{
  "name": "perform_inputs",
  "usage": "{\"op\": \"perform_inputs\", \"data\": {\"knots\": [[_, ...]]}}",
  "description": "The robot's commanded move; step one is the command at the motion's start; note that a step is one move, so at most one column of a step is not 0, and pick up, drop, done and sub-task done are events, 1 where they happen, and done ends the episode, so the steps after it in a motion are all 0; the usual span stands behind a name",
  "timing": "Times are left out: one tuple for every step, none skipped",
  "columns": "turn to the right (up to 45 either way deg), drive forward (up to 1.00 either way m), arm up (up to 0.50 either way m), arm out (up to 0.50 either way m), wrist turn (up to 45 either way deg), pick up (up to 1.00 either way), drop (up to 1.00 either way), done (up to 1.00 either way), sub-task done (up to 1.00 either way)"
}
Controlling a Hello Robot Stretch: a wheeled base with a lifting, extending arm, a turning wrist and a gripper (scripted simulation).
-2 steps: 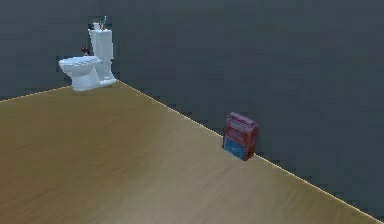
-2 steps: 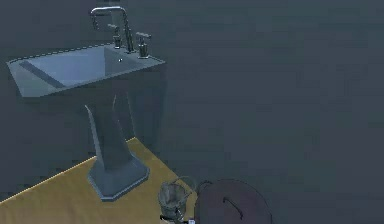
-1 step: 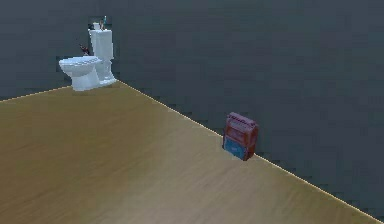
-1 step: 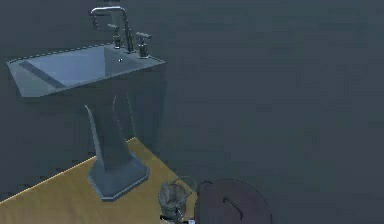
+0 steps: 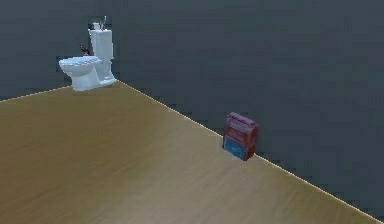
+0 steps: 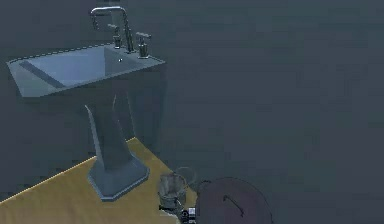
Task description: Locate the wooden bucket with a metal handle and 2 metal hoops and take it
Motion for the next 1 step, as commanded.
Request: {"op": "perform_inputs", "data": {"knots": [[0.0, 0.0, 0.0, 0.0, 0.0, 0.0, 0.0, 1.0, 0.0]]}}
